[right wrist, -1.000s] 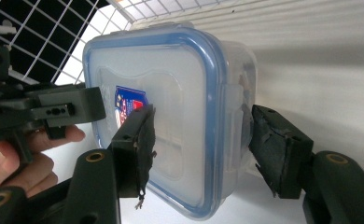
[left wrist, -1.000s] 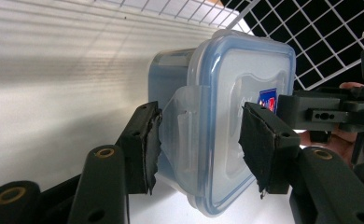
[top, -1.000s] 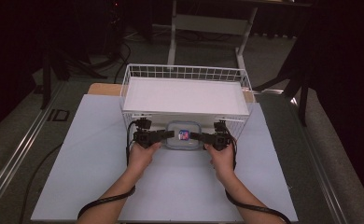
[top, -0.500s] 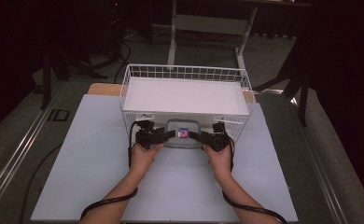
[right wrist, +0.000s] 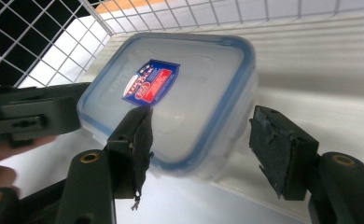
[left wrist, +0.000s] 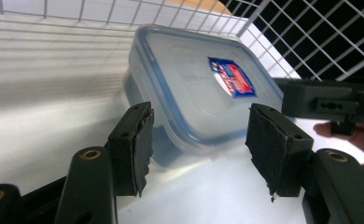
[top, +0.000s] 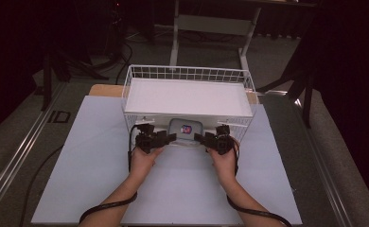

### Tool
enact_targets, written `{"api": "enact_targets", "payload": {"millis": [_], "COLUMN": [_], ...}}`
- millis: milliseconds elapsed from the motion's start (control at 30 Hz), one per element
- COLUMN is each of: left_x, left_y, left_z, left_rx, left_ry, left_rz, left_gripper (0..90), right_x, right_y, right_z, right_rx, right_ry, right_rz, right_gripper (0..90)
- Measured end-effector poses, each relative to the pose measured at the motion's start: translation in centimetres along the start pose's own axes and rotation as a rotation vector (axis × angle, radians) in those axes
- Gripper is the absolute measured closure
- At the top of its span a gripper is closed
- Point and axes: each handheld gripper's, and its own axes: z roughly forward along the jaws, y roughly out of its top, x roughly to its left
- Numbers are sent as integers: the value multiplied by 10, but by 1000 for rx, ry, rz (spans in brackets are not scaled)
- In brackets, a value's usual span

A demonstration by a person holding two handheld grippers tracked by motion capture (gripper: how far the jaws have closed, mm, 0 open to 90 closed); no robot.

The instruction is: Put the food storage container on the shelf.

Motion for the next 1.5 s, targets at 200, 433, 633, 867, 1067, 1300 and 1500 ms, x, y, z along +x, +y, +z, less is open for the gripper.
{"api": "enact_targets", "payload": {"millis": [200, 433, 633, 867, 1067, 1300, 1500], "left_x": [-10, -24, -33, -34, -31, -26, -26], "left_y": [-12, -31, -50, -70, -69, -71, -72], "left_z": [-21, -46, -73, -82, -88, -86, -86], "left_rx": [-9, -57, -78, -98, -144, -133, -131], "left_ry": [-97, -106, -74, -9, -9, -17, -23], "left_rz": [74, 152, 216, 279, 271, 256, 273], "left_gripper": [303, 8, 8, 9, 9, 9, 9], "right_x": [13, 33, 44, 49, 45, 44, 44], "right_y": [-4, -20, -34, -37, -27, -14, -7], "right_z": [-20, -23, -10, 15, 26, 38, 52], "right_rx": [-40, -13, 40, 58, 31, 28, 25], "right_ry": [-33, 20, 61, 43, 16, -13, -43], "right_rz": [-98, -163, -228, -255, -228, -216, -241], "right_gripper": [391, 605, 900, 900, 900, 900, 900]}}
